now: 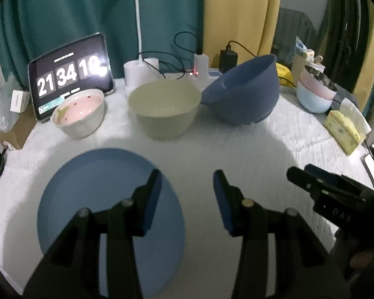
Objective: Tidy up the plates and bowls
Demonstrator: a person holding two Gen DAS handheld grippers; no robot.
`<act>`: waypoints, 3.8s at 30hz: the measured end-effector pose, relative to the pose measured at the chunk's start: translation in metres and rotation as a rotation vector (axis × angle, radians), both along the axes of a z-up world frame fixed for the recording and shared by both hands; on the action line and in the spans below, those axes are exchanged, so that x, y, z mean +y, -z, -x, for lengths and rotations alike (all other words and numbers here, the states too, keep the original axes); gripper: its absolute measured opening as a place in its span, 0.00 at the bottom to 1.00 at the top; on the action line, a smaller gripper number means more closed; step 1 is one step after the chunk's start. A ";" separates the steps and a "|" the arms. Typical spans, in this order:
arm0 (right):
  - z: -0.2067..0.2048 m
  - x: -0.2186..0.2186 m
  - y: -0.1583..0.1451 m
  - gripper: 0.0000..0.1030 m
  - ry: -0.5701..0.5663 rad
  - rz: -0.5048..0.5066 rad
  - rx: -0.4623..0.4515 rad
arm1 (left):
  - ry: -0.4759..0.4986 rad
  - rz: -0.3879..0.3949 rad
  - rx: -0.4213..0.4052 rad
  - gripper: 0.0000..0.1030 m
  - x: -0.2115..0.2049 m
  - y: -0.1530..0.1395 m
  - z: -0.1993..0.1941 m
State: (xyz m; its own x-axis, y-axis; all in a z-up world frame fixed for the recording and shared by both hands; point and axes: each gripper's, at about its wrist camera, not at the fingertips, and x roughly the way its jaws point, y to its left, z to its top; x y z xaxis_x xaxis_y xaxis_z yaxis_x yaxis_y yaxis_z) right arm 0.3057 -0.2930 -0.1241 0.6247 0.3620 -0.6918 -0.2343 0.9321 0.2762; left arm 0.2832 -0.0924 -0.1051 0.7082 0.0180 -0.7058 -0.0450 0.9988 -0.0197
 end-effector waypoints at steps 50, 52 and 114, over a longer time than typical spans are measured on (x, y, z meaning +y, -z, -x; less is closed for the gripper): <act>-0.111 -0.025 -0.018 0.61 0.190 0.161 0.016 | 0.133 0.078 -0.095 0.44 -0.026 -0.019 -0.102; -0.109 -0.032 -0.012 0.60 0.197 0.150 0.022 | 0.142 0.071 -0.077 0.44 -0.034 -0.016 -0.107; 0.022 -0.041 -0.001 0.25 0.068 -0.005 0.133 | 0.199 0.035 0.084 0.30 -0.053 0.008 0.014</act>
